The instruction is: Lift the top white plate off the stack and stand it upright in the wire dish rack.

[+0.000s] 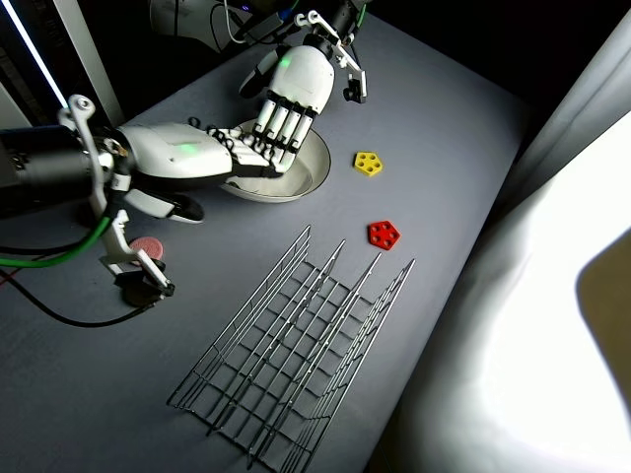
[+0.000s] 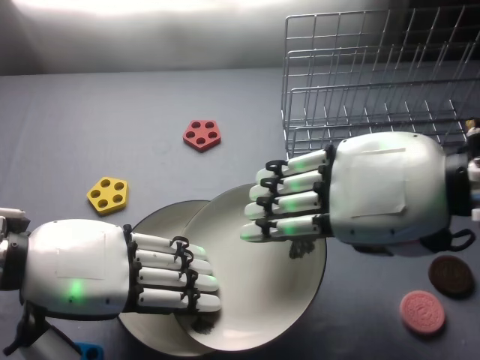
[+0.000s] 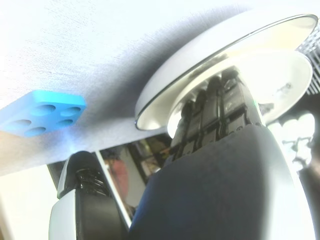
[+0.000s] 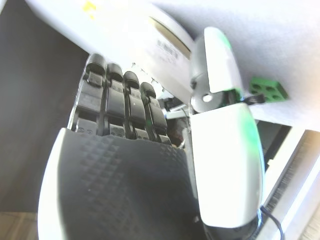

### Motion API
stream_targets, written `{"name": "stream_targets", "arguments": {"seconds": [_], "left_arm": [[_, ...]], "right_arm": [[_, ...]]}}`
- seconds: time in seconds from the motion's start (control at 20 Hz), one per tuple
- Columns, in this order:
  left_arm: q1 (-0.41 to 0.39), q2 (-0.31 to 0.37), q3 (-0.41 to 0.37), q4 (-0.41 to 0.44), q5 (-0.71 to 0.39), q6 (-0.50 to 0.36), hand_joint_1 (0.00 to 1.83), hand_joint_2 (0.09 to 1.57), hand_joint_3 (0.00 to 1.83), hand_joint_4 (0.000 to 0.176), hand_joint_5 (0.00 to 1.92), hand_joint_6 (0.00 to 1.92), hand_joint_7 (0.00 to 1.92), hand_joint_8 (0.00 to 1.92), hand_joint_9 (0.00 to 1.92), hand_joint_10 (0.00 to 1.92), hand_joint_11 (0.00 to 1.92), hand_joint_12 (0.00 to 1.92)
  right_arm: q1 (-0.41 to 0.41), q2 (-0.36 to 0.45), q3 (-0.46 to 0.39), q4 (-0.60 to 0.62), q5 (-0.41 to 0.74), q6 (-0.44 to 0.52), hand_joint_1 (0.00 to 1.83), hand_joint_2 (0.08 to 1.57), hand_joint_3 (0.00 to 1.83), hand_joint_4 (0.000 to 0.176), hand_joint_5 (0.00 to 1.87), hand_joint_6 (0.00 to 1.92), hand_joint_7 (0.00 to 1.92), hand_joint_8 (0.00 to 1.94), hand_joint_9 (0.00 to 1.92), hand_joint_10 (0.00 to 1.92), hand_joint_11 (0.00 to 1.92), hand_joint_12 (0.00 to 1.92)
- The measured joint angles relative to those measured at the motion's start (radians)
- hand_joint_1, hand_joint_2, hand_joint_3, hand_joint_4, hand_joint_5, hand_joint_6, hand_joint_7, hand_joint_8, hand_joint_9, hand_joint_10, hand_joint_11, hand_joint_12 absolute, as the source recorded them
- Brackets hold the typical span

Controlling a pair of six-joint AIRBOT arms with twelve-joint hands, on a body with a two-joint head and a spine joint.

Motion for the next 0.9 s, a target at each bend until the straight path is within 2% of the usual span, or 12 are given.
{"name": "stream_targets", "arguments": {"seconds": [0.4,0.55,0.8,0.85,0.9], "left_arm": [[0.000,-0.002,0.003,0.000,-0.001,0.000,0.27,0.97,0.00,0.000,0.08,0.01,0.06,0.00,0.04,0.00,0.07,0.03],[0.002,-0.005,0.008,-0.001,-0.005,0.000,0.26,0.96,0.00,0.000,0.09,0.01,0.07,0.01,0.05,0.01,0.07,0.03],[0.002,-0.005,0.008,-0.002,-0.005,0.000,0.27,0.97,0.00,0.000,0.09,0.01,0.06,0.00,0.05,0.00,0.06,0.03],[0.002,-0.005,0.008,-0.002,-0.005,0.000,0.28,0.97,0.00,0.000,0.09,0.00,0.06,0.00,0.05,0.00,0.06,0.02],[0.002,-0.005,0.008,-0.003,-0.005,0.000,0.26,0.97,0.00,0.000,0.09,0.00,0.07,0.00,0.05,0.00,0.07,0.03]], "right_arm": [[0.003,-0.038,-0.016,0.026,-0.031,0.000,1.28,1.08,0.00,0.000,0.17,0.01,0.19,0.01,0.23,0.01,0.25,0.09],[-0.012,-0.048,-0.022,0.045,-0.043,-0.001,1.23,1.10,0.00,0.000,0.27,0.01,0.28,0.01,0.30,0.01,0.31,0.10],[-0.026,-0.073,-0.011,0.082,-0.069,-0.002,1.28,1.09,0.00,0.000,0.46,0.01,0.45,0.00,0.45,0.00,0.46,0.13],[-0.029,-0.074,-0.009,0.092,-0.070,-0.002,1.34,1.04,0.00,0.000,0.56,0.01,0.56,0.01,0.58,0.01,0.58,0.15],[-0.030,-0.079,-0.006,0.098,-0.079,-0.002,1.37,1.08,0.00,0.000,0.63,0.01,0.64,0.01,0.69,0.01,0.70,0.17]]}}
